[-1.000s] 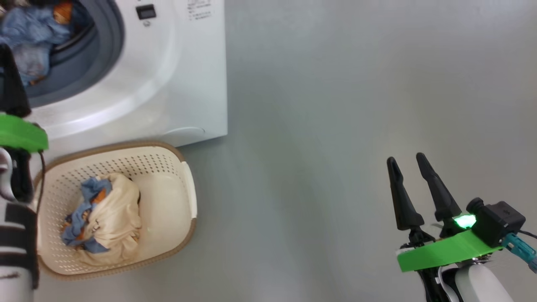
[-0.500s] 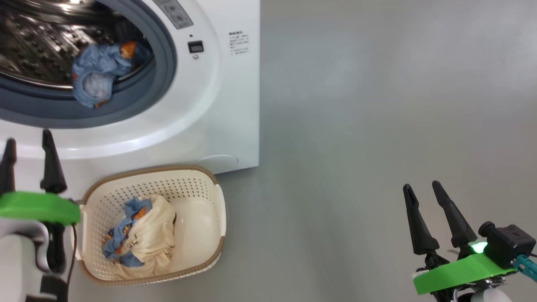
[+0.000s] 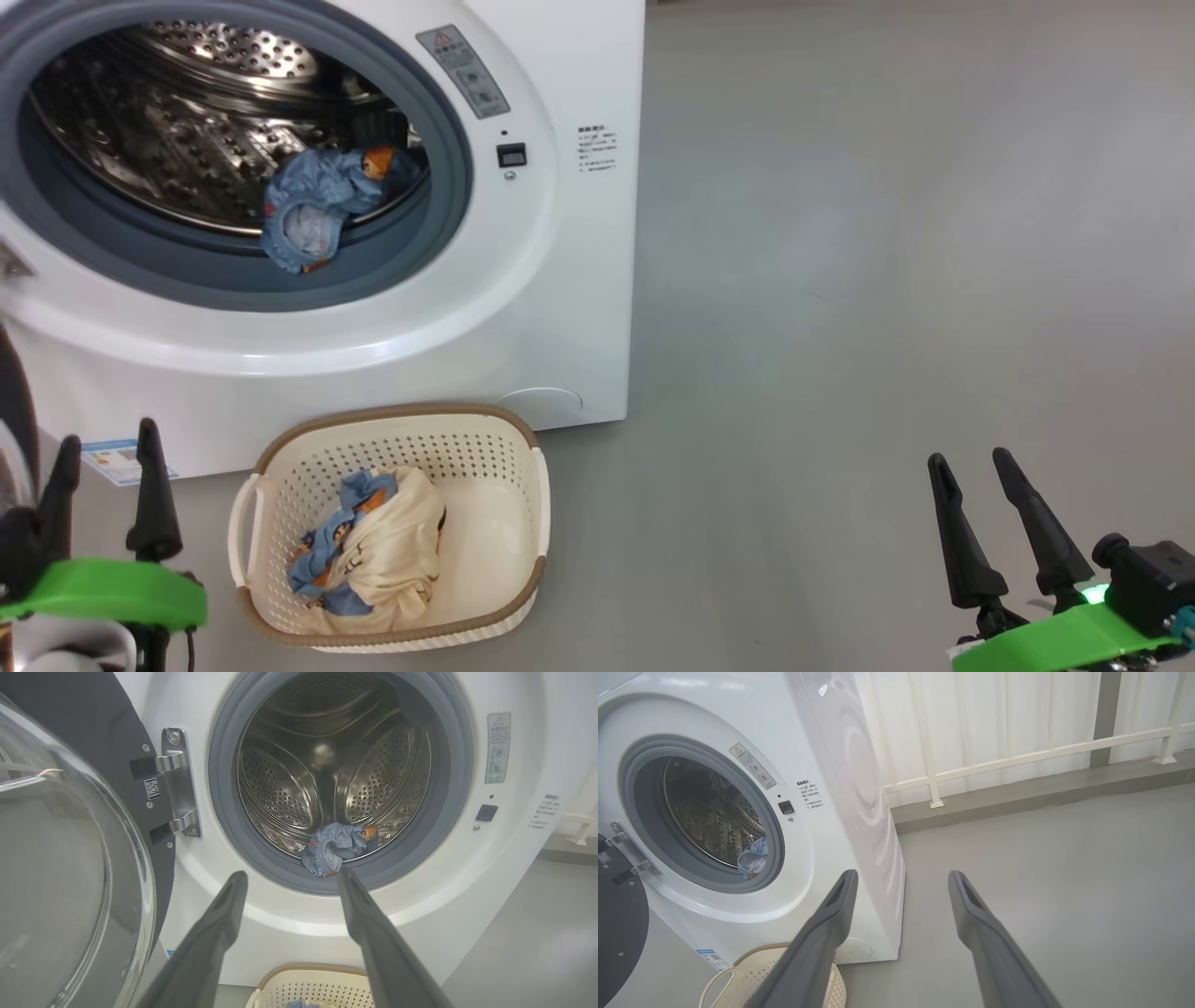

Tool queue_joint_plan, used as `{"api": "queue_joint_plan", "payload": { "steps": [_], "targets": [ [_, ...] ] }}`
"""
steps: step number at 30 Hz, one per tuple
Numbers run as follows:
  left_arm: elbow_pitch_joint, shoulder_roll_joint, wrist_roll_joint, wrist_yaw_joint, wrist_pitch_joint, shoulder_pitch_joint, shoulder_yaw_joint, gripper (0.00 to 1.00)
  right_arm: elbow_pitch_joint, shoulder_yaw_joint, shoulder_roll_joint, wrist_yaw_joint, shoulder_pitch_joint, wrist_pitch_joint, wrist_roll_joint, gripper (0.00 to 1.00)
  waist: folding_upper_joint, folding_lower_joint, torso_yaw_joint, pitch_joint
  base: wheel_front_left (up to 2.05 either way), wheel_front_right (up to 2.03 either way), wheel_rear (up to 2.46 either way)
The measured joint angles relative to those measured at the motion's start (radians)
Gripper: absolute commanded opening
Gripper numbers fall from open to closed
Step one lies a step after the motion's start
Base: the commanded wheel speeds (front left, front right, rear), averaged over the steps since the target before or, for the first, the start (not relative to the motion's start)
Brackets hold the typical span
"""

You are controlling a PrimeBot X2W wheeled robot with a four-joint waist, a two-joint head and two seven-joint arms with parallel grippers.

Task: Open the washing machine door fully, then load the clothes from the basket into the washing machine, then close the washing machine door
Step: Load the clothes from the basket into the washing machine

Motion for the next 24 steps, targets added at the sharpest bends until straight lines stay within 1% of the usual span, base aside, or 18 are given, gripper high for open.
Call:
{"api": "queue_joint_plan", "payload": {
  "steps": [5, 13, 24],
  "targets": [
    [-0.060, -0.002, 0.000, 0.000, 0.000, 0.076, -0.001, 1.00, -0.002, -0.009, -0.012, 0.000, 0.013, 0.000, 0.001, 1.00, 0.0000, 0.0000, 0.016, -0.015, 0.00, 0.00, 0.00],
    [-0.152, -0.007, 0.000, 0.000, 0.000, 0.210, 0.017, 1.00, -0.008, -0.028, -0.014, 0.000, 0.052, 0.000, 0.001, 1.00, 0.0000, 0.0000, 0.022, -0.031, 0.00, 0.00, 0.00],
    [-0.246, -0.014, 0.000, 0.000, 0.000, 0.306, 0.063, 1.00, -0.020, -0.043, -0.010, 0.000, 0.077, 0.000, 0.001, 1.00, 0.0000, 0.0000, 0.029, -0.034, 0.00, 0.00, 0.00]
  ]
}}
